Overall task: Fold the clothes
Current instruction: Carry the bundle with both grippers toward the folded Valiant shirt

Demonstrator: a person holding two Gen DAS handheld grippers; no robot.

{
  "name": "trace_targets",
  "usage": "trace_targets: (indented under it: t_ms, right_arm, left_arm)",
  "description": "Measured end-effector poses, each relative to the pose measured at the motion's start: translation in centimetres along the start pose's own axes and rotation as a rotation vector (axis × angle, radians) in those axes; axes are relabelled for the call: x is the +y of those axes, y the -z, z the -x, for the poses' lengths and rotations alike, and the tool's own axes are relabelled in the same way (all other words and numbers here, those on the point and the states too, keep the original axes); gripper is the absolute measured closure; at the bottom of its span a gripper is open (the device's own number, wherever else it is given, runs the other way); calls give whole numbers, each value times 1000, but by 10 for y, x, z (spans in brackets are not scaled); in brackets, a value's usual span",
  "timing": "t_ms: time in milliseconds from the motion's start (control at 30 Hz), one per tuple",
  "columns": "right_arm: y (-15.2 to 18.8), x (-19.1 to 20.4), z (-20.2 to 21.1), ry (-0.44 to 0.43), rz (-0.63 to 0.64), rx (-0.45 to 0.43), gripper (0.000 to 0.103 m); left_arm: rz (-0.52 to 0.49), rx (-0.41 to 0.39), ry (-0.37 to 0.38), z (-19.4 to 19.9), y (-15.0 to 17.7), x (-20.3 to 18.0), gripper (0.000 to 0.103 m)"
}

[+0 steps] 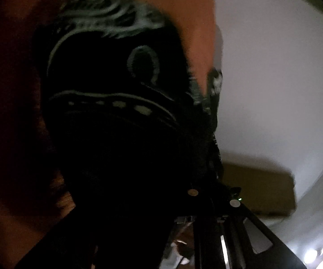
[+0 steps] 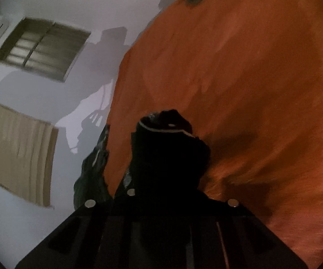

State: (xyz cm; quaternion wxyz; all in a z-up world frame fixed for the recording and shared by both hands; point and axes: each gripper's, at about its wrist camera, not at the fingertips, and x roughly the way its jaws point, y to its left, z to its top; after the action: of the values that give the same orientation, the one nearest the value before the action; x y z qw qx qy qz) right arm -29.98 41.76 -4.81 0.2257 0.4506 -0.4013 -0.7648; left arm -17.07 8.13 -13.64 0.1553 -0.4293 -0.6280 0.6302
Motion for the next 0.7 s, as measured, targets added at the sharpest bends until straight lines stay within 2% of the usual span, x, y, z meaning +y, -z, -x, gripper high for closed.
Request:
trace_targets:
  t_ms: [100,200,300,433,567,700]
  right_arm:
    - [-40,-5,41,34,-48,-70,94]
    - [-88,-10,89,65,-61,-165,94]
    - [-135,-23,140,76,-75,-252,94]
    - [-202,-33,197,105,-78,-344,94]
    - [-251,-40,243,136,-100,-410,94]
    - [-284,-31,265,131,-130,-459,94]
  left_arm:
    - [-56,69,9,-51,-14,-49,89]
    - [-149,135,36,-121,-27,-116,89]
    - [-199,186,47,-184,-43,-177,89]
    - [-272,231,52,-302,-40,-289,90]
    - [-269,260,62,-357,-40,-351,90]
    - [-310,296,-18,-387,-50,-392,90]
